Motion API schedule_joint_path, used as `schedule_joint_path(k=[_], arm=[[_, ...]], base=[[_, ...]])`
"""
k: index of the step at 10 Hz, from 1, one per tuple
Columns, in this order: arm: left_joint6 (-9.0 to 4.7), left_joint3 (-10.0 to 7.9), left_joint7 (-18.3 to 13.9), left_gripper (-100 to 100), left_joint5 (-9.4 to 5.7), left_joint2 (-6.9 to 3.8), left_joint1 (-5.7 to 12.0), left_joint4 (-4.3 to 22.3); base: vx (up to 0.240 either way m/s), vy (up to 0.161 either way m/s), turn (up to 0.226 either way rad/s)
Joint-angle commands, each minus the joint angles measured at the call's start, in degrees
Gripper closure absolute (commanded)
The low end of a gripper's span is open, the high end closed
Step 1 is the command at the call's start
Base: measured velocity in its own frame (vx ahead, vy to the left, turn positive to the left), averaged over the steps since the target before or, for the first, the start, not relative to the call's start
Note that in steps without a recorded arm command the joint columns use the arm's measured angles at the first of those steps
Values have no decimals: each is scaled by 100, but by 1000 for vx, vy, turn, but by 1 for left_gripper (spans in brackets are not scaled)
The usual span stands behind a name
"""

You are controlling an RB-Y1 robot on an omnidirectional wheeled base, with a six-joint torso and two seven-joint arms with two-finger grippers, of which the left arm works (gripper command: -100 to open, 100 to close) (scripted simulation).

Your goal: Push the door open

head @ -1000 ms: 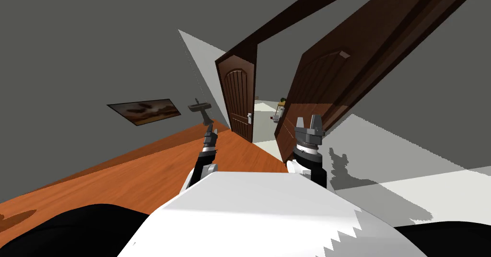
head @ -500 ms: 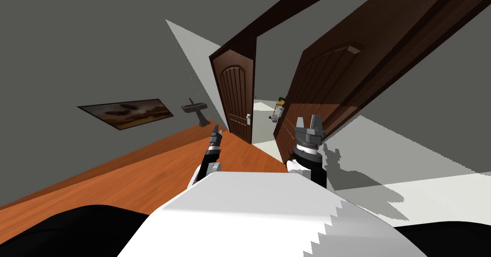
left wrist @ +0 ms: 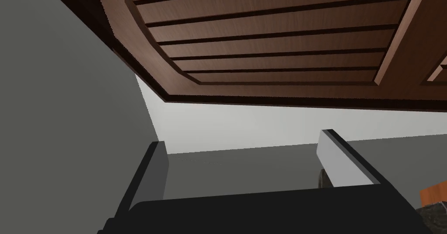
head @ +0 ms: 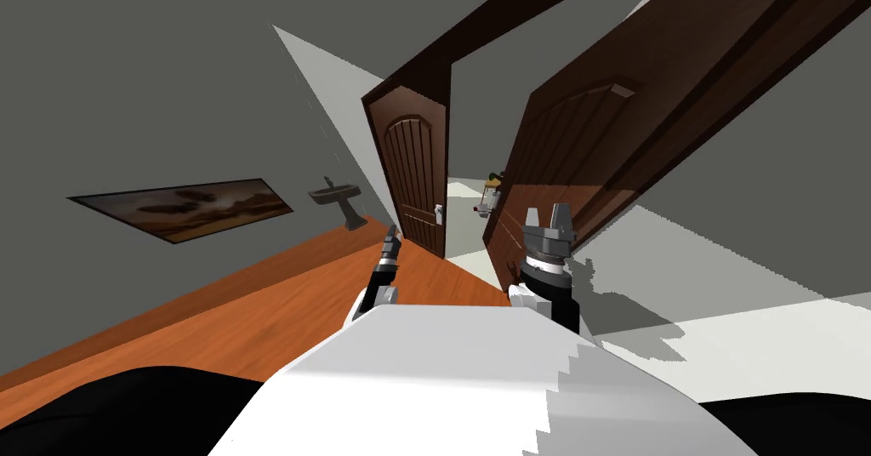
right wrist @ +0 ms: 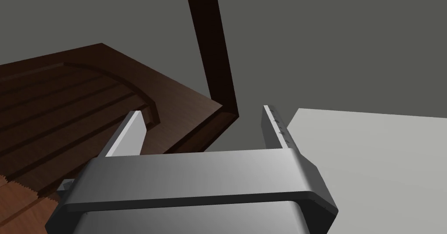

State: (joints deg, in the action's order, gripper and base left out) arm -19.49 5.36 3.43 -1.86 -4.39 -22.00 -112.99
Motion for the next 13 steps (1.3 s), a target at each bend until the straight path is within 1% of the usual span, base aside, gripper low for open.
schedule_joint_path(k=[1,9,10,12,13], arm=[[56,80,-41,-100,-5,-31,113,180],[147,458,-231,-100,-23,-138,623,1128],[169,552,-277,-100,-28,-159,750,1363],[192,644,-324,-100,-32,-179,874,1594],[213,733,-368,-100,-37,-196,994,1817]], base=[[113,58,-87],[94,47,-89],[125,70,-149],[106,79,-116],[122,72,-124]])
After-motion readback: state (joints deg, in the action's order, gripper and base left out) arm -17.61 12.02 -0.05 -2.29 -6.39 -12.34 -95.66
